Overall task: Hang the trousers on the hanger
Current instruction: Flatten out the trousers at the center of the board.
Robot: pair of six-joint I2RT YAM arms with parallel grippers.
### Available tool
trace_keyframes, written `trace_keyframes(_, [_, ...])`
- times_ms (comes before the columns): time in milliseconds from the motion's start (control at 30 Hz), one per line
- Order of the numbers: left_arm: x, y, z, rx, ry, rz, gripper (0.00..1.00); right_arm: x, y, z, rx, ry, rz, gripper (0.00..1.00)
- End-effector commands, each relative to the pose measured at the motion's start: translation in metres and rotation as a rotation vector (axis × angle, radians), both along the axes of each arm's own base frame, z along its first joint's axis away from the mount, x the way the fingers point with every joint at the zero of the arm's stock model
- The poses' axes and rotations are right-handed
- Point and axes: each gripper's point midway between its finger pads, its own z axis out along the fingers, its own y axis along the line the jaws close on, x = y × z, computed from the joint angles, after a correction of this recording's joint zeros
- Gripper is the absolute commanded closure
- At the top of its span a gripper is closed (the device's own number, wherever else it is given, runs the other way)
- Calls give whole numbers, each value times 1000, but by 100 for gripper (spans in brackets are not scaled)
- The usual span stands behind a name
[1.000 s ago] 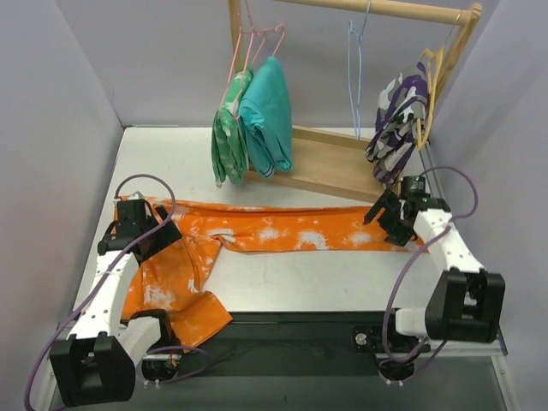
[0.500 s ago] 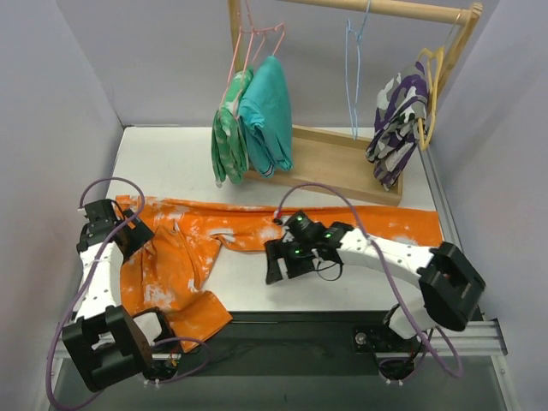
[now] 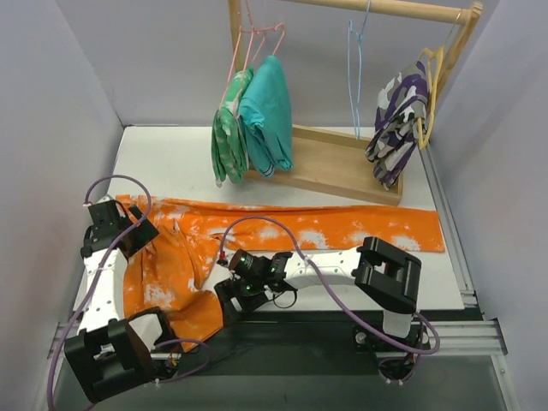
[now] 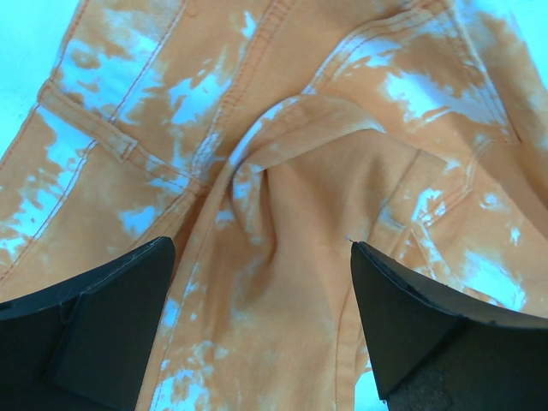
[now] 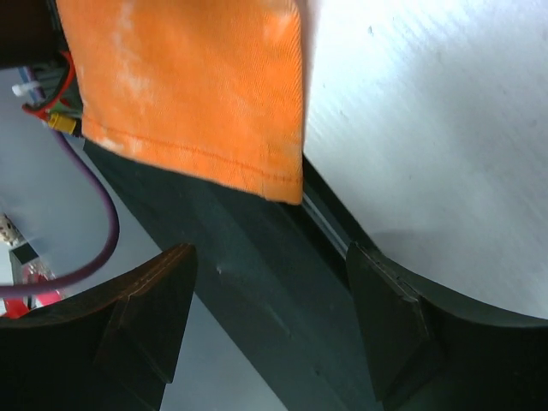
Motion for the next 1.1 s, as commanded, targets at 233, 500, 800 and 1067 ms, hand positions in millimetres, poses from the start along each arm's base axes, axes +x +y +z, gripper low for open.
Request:
trace_keyframes(233, [15,-16,23,61,-104,-74,3,-1,39,-21,46,-64,-133,28])
trace_keyframes(500, [15,-23,27,77,-113,-97,2,5,35,-37,-34,-101,-210,42])
trace_keyframes(800, [14,-21,23,89,-83,-87,3,23,10,-24,-141,-192,-255,100])
trace_keyframes(1067, [7,-6,25,118,-64,-22,3,71,-102,29,-240,-292,-453,100])
